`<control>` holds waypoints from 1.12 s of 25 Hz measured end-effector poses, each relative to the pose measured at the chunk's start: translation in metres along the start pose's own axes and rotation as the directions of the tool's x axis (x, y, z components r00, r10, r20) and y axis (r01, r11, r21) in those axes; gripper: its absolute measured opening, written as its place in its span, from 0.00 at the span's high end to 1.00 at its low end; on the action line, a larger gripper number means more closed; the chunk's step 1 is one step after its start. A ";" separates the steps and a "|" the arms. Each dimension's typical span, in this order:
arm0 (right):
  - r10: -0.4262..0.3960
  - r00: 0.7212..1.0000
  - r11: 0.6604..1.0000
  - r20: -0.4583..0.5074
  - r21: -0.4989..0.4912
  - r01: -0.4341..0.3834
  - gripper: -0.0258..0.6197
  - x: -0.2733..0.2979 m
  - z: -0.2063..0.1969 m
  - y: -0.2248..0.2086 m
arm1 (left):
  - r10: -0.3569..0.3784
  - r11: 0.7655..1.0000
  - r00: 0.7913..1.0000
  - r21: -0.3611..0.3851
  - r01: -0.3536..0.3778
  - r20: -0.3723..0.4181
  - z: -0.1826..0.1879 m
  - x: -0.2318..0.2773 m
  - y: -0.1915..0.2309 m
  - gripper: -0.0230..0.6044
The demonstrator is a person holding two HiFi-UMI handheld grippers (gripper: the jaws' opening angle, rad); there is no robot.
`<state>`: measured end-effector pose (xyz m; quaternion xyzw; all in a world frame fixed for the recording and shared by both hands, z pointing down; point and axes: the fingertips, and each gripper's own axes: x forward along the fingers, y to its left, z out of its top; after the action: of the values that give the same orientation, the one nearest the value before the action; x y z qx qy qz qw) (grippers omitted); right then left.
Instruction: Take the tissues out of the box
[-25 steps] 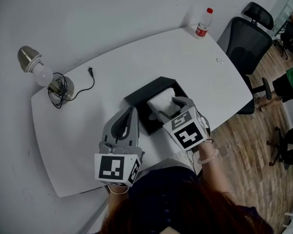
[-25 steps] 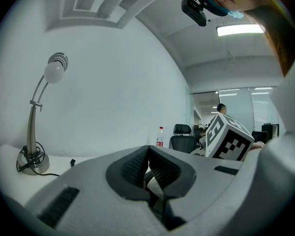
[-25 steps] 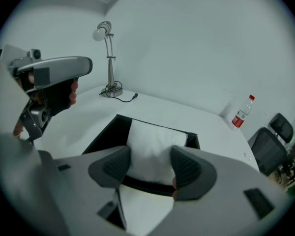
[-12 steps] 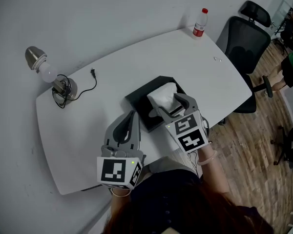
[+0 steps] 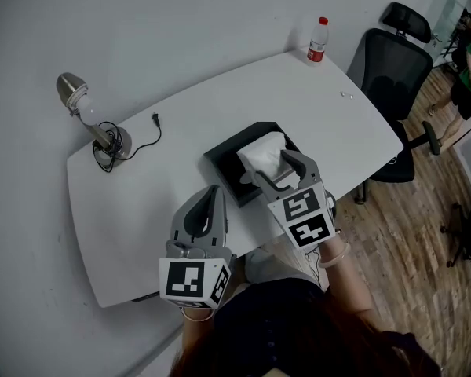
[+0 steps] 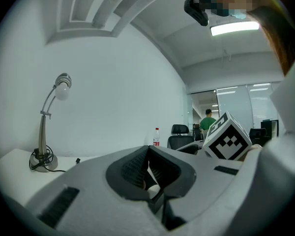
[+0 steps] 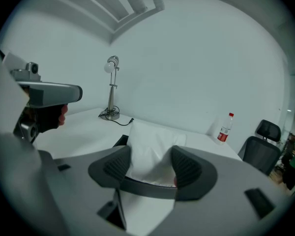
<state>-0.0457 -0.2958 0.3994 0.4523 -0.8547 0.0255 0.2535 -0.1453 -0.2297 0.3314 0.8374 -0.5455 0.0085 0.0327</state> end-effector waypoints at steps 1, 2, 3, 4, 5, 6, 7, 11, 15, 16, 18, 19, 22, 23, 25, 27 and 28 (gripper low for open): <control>-0.005 1.000 1.000 0.007 0.000 0.005 0.53 -0.003 0.000 0.000 | 0.001 1.000 1.000 0.002 -0.001 0.000 0.000 -0.003 -0.002 0.92; -0.009 1.000 1.000 0.013 0.001 0.009 0.53 -0.007 0.001 0.000 | 0.001 1.000 1.000 0.003 -0.001 -0.001 0.000 -0.006 -0.005 0.92; -0.013 1.000 1.000 0.019 0.000 0.013 0.53 -0.009 0.001 0.000 | 0.002 1.000 1.000 0.004 -0.002 -0.001 -0.001 -0.010 -0.006 0.92; -0.017 1.000 1.000 0.024 -0.001 0.017 0.53 -0.012 0.001 0.000 | 0.002 1.000 1.000 0.003 -0.002 -0.001 -0.002 -0.013 -0.008 0.92; -0.022 0.999 1.000 0.030 -0.003 0.022 0.53 -0.015 0.000 0.001 | 0.003 1.000 1.000 0.004 -0.003 0.000 -0.003 -0.016 -0.010 0.92; -0.027 0.999 1.000 0.035 -0.004 0.027 0.53 -0.018 0.000 0.001 | 0.004 1.000 1.000 0.006 -0.004 0.001 -0.003 -0.019 -0.012 0.92; -0.031 0.999 1.000 0.040 -0.004 0.031 0.53 -0.021 0.000 0.002 | 0.004 1.000 1.000 0.009 -0.004 0.003 -0.002 -0.022 -0.014 0.92; -0.039 0.997 0.999 0.066 -0.003 0.039 0.53 -0.034 0.001 0.006 | 0.007 1.000 1.000 0.022 -0.007 0.013 0.002 -0.033 -0.023 0.92; -0.047 0.994 0.999 0.096 -0.005 0.048 0.53 -0.046 0.005 0.010 | 0.012 1.000 1.000 0.022 -0.013 0.020 0.004 -0.044 -0.030 0.92; -0.050 0.994 0.999 0.102 -0.005 0.051 0.53 -0.049 0.006 0.011 | 0.014 1.000 1.000 0.023 -0.014 0.021 0.004 -0.047 -0.032 0.92; -0.053 0.992 0.998 0.114 -0.007 0.054 0.53 -0.054 0.007 0.014 | 0.016 1.000 1.000 0.026 -0.017 0.022 0.005 -0.052 -0.034 0.92; -0.054 0.991 0.998 0.120 -0.010 0.056 0.53 -0.057 0.008 0.015 | 0.018 0.999 1.000 0.028 -0.019 0.024 0.005 -0.055 -0.035 0.92; -0.055 0.989 0.998 0.137 -0.017 0.058 0.53 -0.066 0.010 0.021 | 0.026 0.999 0.999 0.036 -0.027 0.031 0.007 -0.064 -0.038 0.92; -0.054 0.988 0.998 0.142 -0.020 0.058 0.53 -0.070 0.010 0.023 | 0.030 0.999 0.999 0.038 -0.031 0.033 0.008 -0.068 -0.039 0.92; -0.048 0.988 0.998 0.148 -0.023 0.052 0.53 -0.075 0.011 0.027 | 0.039 0.999 0.999 0.037 -0.040 0.038 0.010 -0.075 -0.041 0.92; -0.044 0.987 0.999 0.154 -0.020 0.048 0.53 -0.082 0.011 0.031 | 0.046 0.998 0.998 0.032 -0.047 0.042 0.010 -0.082 -0.043 0.92; -0.044 0.986 0.999 0.158 -0.019 0.048 0.53 -0.085 0.011 0.032 | 0.048 0.998 0.998 0.033 -0.050 0.045 0.010 -0.085 -0.044 0.92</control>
<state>-0.0365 -0.2153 0.3567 0.4697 -0.8616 -0.0259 0.1907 -0.1395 -0.1354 0.3149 0.8243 -0.5662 0.0000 0.0062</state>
